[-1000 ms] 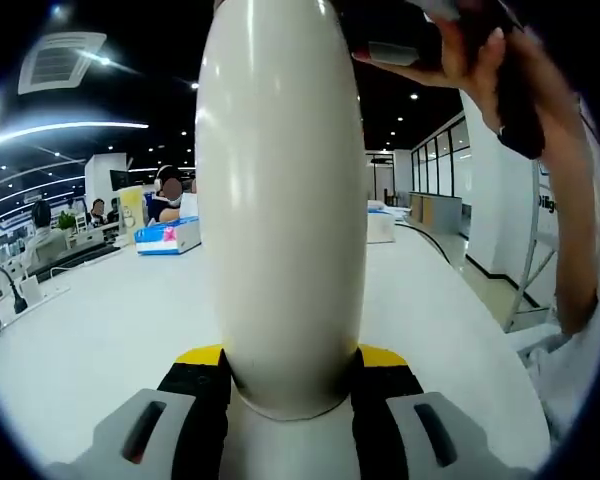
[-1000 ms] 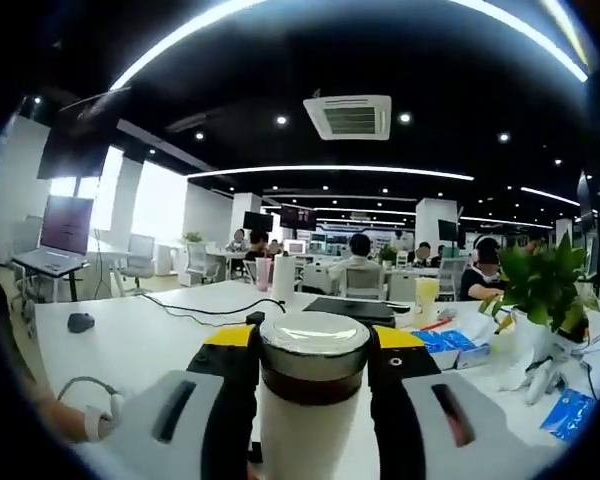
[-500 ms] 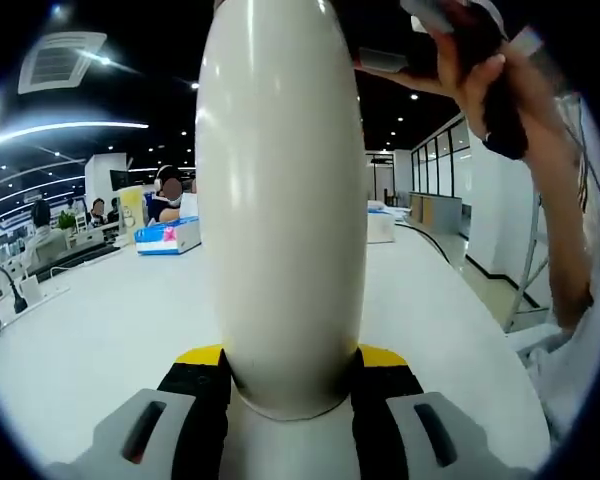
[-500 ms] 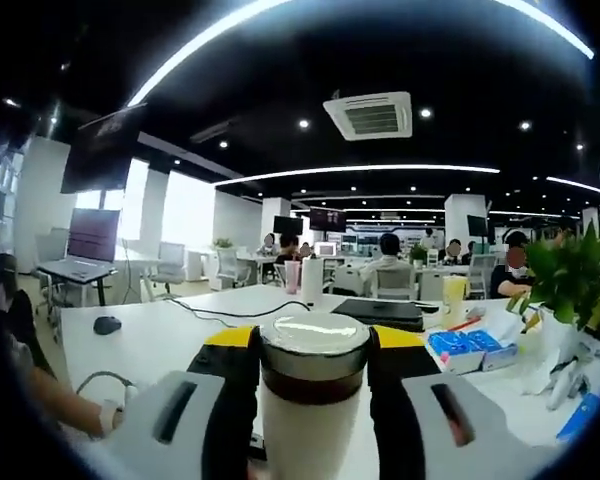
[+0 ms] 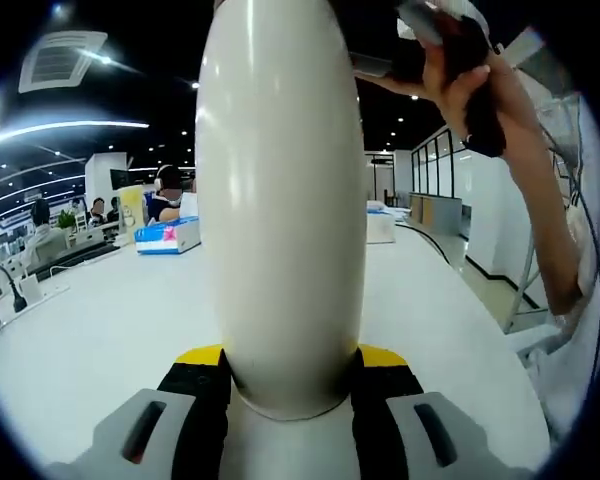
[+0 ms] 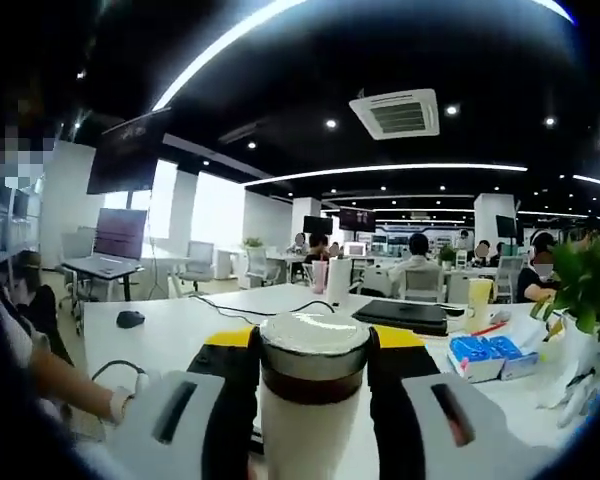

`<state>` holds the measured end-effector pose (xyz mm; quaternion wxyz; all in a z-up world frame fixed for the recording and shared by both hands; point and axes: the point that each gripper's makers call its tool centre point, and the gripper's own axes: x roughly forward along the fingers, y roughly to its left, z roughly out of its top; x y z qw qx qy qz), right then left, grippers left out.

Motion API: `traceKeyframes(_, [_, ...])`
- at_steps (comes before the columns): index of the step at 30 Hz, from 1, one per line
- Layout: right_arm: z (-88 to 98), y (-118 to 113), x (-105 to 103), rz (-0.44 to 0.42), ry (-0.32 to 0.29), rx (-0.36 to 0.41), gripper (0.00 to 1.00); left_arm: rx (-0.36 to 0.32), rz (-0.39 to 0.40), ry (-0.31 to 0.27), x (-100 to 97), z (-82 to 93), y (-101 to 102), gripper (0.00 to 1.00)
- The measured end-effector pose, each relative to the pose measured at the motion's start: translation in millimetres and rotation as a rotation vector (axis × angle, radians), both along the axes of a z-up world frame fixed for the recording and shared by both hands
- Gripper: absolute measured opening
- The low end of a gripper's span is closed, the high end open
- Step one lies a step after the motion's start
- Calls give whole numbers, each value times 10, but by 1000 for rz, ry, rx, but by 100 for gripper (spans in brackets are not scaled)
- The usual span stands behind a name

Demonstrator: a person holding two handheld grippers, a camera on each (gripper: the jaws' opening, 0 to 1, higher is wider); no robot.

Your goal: Grasp the water cup twist off the cup lid place the cup lid on the table

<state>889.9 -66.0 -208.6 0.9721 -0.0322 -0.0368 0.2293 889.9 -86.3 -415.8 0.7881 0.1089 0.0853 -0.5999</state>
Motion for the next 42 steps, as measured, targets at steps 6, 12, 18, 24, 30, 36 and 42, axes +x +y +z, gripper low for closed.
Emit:
traceKeyframes(6, [-2,3,6,56,6,13,45,0,1,0,3,0,-2,49])
traceKeyframes(12, [-3,4,4,122,13,21,45,0,1,0,6,-1,-4,49])
traceKeyframes(18, [-7,15,0,199,16,32,45,0,1,1,9,-1,-4,49])
traceKeyframes(24, [-15,34,-11,278,27,30,45,0,0,1,11,-1,-2,49])
traceKeyframes(30, [-27,47,-28,315,54,24,45,-1,0,1,11,-2,-1,49])
traceKeyframes(36, [-41,74,-57,376,44,-15,44,-1,0,0,5,-2,1,49])
traceKeyframes(42, [-61,59,-66,451,76,16,44,-1,0,1,0,-5,2,49])
